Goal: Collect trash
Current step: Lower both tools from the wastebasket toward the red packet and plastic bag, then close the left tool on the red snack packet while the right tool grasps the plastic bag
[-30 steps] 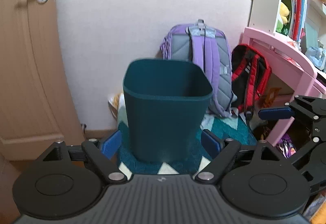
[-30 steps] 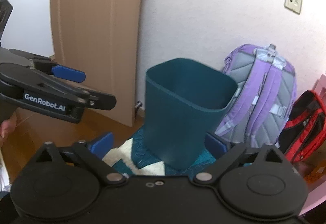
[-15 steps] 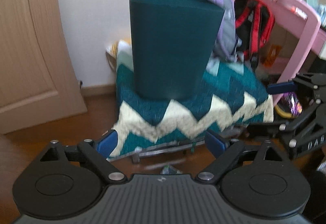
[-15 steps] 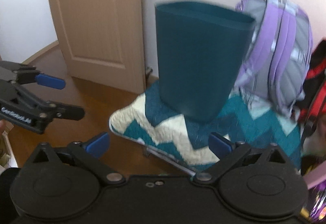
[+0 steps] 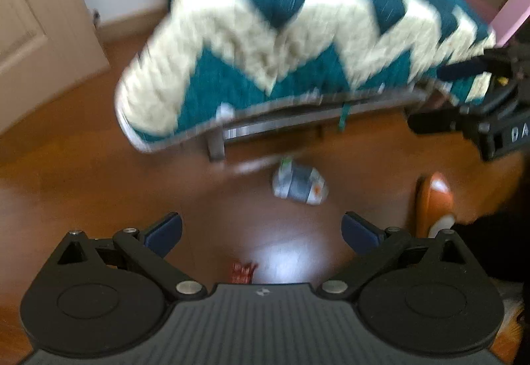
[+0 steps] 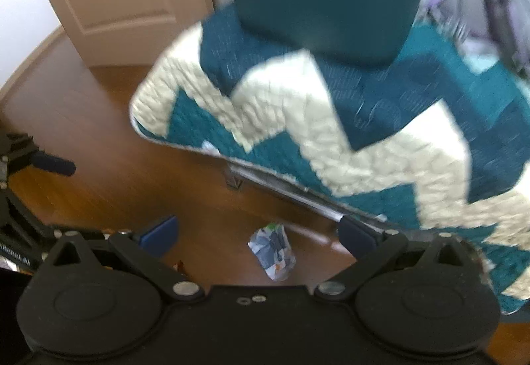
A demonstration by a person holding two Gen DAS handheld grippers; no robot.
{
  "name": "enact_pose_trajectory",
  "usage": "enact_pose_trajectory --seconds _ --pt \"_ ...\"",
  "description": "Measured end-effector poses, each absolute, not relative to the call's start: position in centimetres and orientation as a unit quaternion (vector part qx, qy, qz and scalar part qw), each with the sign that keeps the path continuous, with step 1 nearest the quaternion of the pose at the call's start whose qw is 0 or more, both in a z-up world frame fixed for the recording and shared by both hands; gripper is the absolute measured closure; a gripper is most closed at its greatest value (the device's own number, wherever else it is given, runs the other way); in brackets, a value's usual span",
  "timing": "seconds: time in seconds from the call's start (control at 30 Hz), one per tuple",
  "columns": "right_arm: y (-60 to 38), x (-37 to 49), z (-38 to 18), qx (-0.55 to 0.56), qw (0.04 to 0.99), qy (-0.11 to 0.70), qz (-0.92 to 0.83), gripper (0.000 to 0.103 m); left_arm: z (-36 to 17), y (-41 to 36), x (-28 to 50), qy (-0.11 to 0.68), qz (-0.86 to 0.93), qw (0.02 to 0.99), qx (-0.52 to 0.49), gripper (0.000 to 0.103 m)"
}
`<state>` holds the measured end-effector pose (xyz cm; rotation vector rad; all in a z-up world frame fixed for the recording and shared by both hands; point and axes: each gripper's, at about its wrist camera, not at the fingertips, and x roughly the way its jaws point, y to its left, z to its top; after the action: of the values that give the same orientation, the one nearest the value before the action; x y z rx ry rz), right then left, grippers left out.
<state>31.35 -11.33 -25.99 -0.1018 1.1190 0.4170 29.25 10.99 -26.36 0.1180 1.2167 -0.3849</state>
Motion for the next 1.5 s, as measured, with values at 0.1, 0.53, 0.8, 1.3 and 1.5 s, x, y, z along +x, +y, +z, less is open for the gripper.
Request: enact_pose_trajectory --seconds 0.1,0.53,0.8,1.3,1.5 --pt "-10.4 32.7 -30.4 -0.047 0.815 0.546 0.186 0.000 -31.4 11.5 30.4 0.604 -0.182 0.773 0.069 0.000" --pt "-9.4 35.8 -47.0 -0.068 0.751 0.635 0.167 0.003 -48.1 11.7 30.7 0.699 -0.191 0.684 0.089 0.000" --pt "-6.8 36.7 -53.9 -0.123 0.716 0.658 0.196 0.008 -54.0 11.8 29.3 0.714 -0.192 0.667 0.088 0.000" --pt "-5.4 37.8 -58.7 -0.150 0.695 0.677 0.189 0.034 -58.4 12.3 28.4 0.708 -0.186 0.676 0.083 0.043" --pt "-5.4 37.8 -58.8 -0.156 0.696 0.676 0.183 0.061 -58.5 13.2 28.9 0.708 -0.193 0.676 0.068 0.061"
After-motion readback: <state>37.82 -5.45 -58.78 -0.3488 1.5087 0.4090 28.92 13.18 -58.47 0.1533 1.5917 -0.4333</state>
